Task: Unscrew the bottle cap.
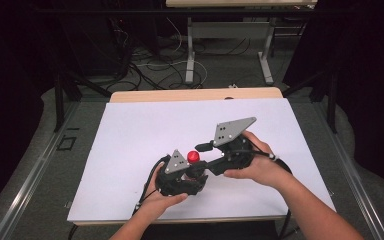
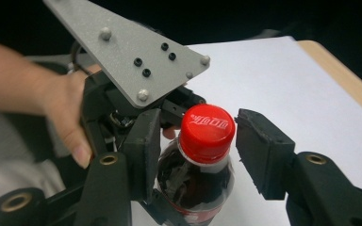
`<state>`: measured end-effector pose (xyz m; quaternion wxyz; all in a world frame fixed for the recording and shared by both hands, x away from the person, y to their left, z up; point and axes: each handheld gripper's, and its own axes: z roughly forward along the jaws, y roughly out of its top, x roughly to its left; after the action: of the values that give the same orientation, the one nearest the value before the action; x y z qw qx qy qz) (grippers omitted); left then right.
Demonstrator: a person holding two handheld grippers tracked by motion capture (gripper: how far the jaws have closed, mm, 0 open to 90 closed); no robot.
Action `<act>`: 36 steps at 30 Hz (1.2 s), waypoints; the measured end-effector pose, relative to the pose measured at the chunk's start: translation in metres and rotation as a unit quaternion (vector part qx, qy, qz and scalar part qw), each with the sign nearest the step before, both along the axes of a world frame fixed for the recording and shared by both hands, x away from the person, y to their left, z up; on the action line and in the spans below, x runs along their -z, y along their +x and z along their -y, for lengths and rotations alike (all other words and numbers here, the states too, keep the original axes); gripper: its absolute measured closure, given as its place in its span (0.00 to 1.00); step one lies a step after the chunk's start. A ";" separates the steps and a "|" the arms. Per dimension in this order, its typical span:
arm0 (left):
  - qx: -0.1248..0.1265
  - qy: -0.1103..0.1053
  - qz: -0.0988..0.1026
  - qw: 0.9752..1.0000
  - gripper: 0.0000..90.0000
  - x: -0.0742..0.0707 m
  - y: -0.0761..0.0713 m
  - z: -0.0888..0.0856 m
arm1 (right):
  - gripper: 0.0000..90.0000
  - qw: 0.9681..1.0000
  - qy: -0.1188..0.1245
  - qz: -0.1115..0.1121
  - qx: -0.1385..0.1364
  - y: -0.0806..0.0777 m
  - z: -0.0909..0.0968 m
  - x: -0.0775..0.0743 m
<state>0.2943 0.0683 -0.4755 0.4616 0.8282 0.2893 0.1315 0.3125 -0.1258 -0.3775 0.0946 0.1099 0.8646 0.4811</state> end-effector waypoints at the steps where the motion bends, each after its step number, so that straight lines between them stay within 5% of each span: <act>1: 0.001 0.001 -0.001 1.000 0.33 0.000 0.001 -0.001 | 0.56 1.000 0.000 0.000 0.000 0.000 0.000 0.000; 3: -0.005 -0.003 -0.005 1.000 0.33 0.000 0.000 0.000 | 0.58 0.999 0.001 0.005 0.047 -0.010 -0.003 0.003; 7: -0.012 0.000 -0.004 1.000 0.33 0.000 0.000 0.002 | 0.59 0.995 0.003 -0.003 0.096 -0.016 -0.009 0.007; 15: -0.016 0.002 -0.003 1.000 0.33 0.000 -0.001 0.003 | 0.67 0.989 -0.003 0.019 0.148 -0.024 -0.021 0.012; 18: -0.014 0.005 0.001 1.000 0.33 0.001 -0.001 0.001 | 0.67 0.992 -0.002 0.019 0.128 -0.020 -0.021 0.013; 21: 0.001 0.012 -0.004 1.000 0.33 0.001 -0.001 -0.002 | 0.67 0.997 -0.001 0.005 0.077 -0.008 -0.016 0.013; 23: 0.002 0.007 -0.004 1.000 0.33 0.000 -0.001 -0.002 | 0.67 1.000 -0.006 -0.010 0.014 0.006 -0.010 0.010; 25: 0.007 0.005 0.001 1.000 0.33 0.000 -0.001 -0.001 | 0.67 1.000 -0.009 -0.014 -0.010 0.011 -0.009 0.008; 26: 0.012 0.000 -0.009 1.000 0.33 0.000 -0.002 -0.001 | 0.67 0.998 -0.017 -0.034 -0.045 0.021 -0.005 0.005; 28: 0.021 0.001 -0.007 1.000 0.33 0.000 -0.002 0.000 | 0.67 0.997 -0.021 -0.030 -0.069 0.025 -0.005 0.004; 29: 0.023 -0.001 -0.007 1.000 0.33 0.000 -0.002 0.000 | 0.67 0.993 -0.025 -0.041 -0.104 0.033 -0.003 0.003; 30: 0.028 -0.004 -0.005 1.000 0.33 0.000 -0.002 0.000 | 0.67 0.993 -0.025 -0.041 -0.104 0.033 -0.003 0.003; 36: 0.057 0.000 0.001 0.998 0.33 0.000 -0.005 0.003 | 0.67 0.977 -0.051 -0.035 -0.203 0.043 -0.002 -0.002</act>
<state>0.2892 0.0654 -0.4759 0.4689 0.8430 0.2415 0.1055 0.3560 -0.1240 -0.3754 -0.0297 -0.0565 0.8951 0.4413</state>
